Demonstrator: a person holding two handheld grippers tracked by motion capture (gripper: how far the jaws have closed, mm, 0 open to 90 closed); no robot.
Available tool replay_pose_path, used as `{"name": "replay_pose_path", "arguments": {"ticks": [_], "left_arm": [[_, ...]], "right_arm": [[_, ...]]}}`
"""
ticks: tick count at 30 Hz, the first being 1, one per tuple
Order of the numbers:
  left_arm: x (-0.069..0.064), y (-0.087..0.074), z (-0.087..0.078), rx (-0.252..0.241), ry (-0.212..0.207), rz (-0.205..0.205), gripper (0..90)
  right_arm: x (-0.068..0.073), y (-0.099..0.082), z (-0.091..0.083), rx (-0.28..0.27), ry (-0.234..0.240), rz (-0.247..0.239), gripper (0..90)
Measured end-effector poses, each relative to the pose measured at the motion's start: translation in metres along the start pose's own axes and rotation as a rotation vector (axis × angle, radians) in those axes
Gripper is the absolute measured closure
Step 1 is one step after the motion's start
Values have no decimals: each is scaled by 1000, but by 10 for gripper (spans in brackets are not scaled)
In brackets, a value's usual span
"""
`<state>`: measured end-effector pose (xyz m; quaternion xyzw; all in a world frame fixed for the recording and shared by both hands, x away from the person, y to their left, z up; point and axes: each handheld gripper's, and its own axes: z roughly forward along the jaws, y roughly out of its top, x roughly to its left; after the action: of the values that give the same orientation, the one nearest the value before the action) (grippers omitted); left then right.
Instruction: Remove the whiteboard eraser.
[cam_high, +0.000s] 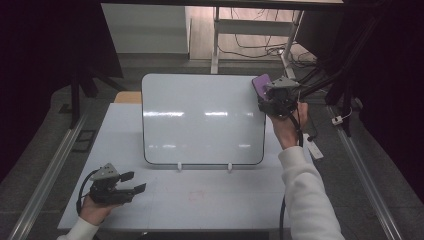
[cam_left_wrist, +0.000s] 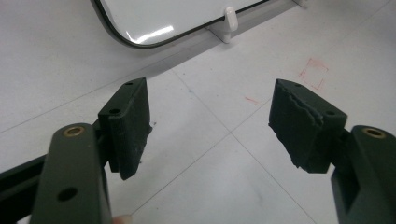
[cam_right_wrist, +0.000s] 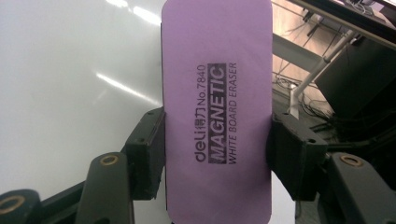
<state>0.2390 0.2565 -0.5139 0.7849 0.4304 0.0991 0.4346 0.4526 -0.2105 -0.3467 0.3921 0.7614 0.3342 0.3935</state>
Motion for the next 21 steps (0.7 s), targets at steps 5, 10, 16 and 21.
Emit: {"name": "replay_pose_path", "arguments": {"ticks": [5, 10, 16, 21], "left_arm": [[-2, 1, 1, 1, -2, 6, 299], [-3, 1, 2, 3, -2, 6, 299], [-2, 1, 2, 3, -1, 7, 299], [-2, 1, 2, 3, -3, 4, 299]], "right_arm": [[12, -10, -3, 52, -4, -48, 409], [15, -18, -7, 75, 6, -81, 409], [-2, -11, -7, 74, -47, -21, 409], [1, -9, -7, 88, -59, -52, 409]]}}
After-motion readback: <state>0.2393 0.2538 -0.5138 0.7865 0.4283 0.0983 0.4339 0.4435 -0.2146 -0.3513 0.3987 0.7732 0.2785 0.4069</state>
